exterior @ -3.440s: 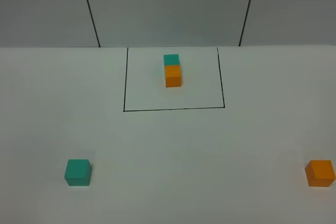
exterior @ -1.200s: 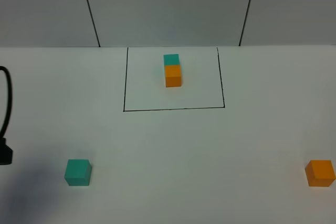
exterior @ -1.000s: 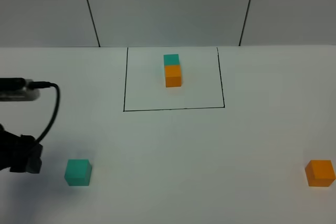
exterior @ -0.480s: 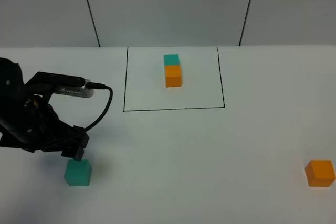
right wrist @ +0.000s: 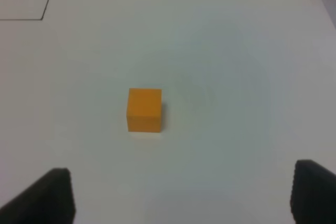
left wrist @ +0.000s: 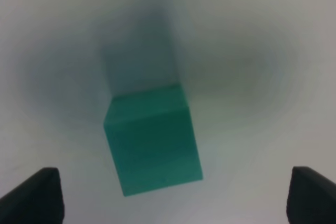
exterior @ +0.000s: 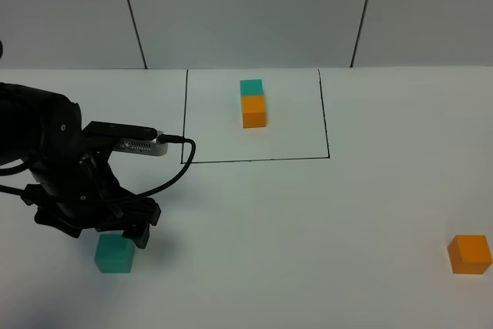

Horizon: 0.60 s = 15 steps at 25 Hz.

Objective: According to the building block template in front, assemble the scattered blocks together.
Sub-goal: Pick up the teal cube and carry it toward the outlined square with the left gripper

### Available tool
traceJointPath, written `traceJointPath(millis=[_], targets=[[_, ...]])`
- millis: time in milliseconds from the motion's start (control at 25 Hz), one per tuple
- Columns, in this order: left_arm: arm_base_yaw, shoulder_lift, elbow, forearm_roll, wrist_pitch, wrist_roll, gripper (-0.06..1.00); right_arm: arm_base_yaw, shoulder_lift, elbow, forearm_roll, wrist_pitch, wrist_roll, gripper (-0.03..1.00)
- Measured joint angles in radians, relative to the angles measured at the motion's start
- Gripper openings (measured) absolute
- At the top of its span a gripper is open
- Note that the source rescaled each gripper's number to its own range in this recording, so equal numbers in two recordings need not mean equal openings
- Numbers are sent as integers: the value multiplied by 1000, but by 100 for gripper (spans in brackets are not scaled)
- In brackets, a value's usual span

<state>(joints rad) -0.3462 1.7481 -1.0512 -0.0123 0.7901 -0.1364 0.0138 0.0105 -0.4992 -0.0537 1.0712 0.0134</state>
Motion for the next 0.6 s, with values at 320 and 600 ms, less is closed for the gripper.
traceJointPath(millis=[320, 600], targets=[[0, 70, -1, 0, -40, -7, 92, 0, 0, 0, 0, 0, 0, 70], [0, 142, -1, 12, -71, -37, 91, 0, 0, 0, 0, 0, 0, 70]])
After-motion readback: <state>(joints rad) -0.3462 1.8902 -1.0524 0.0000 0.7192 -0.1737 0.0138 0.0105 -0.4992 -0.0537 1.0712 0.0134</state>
